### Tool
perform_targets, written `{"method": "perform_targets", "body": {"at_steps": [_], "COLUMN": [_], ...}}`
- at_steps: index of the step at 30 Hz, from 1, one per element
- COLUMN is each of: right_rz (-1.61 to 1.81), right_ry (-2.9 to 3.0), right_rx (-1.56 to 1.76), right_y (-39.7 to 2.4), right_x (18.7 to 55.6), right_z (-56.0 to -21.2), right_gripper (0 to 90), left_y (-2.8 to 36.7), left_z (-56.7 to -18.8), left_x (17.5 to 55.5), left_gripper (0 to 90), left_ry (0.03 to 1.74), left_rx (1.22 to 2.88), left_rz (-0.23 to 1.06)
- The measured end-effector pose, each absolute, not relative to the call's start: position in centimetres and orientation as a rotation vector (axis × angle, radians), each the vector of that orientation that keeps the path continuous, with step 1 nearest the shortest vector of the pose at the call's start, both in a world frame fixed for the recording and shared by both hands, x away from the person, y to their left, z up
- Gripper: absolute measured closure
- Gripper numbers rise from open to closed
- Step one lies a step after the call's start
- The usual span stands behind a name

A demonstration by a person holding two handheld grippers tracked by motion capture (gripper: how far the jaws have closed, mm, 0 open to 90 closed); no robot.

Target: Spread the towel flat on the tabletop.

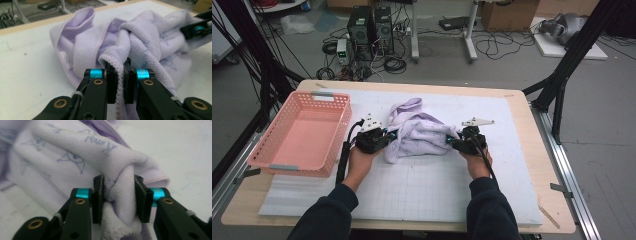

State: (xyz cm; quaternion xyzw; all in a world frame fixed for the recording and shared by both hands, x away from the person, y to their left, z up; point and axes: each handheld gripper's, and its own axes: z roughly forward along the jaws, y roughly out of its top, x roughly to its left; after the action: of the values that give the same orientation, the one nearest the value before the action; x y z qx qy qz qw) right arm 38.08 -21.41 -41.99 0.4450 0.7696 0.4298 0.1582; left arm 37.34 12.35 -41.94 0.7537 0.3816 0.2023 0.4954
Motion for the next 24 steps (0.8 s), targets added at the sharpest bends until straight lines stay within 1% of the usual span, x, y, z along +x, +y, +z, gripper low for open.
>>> {"method": "perform_targets", "body": {"at_steps": [1, 4, 7, 13, 16, 20, 24], "right_rz": [1.258, 1.315, 1.345, 1.376, 1.340, 1.240, 1.229], "right_ry": [2.195, 2.151, 2.098, 2.016, 2.010, 2.079, 2.168], "right_rx": [1.276, 1.253, 1.225, 1.221, 1.196, 1.196, 1.194], "right_y": [-21.5, -22.4, -24.0, -27.5, -29.0, -30.2, -30.2], "right_x": [37.8, 36.5, 35.2, 32.5, 31.1, 29.8, 29.0], "right_z": [-41.8, -40.7, -39.7, -38.7, -39.3, -41.1, -43.0], "right_gripper": [56.9, 50.9, 52.8, 52.0, 50.9, 50.8, 50.1], "left_y": [12.5, 12.5, 12.5, 12.5, 12.6, 12.7, 12.8], "left_z": [-42.0, -41.9, -41.8, -41.8, -41.7, -41.6, -41.6], "left_x": [37.4, 37.4, 37.3, 37.3, 37.3, 37.2, 37.2], "left_gripper": [84.6, 84.6, 84.6, 84.6, 84.6, 84.6, 84.6], "left_ry": [0.925, 0.920, 0.919, 0.921, 0.915, 0.908, 0.915], "left_rx": [1.831, 1.835, 1.838, 1.822, 1.822, 1.818, 1.799], "left_rz": [0.489, 0.502, 0.502, 0.487, 0.483, 0.480, 0.463]}}
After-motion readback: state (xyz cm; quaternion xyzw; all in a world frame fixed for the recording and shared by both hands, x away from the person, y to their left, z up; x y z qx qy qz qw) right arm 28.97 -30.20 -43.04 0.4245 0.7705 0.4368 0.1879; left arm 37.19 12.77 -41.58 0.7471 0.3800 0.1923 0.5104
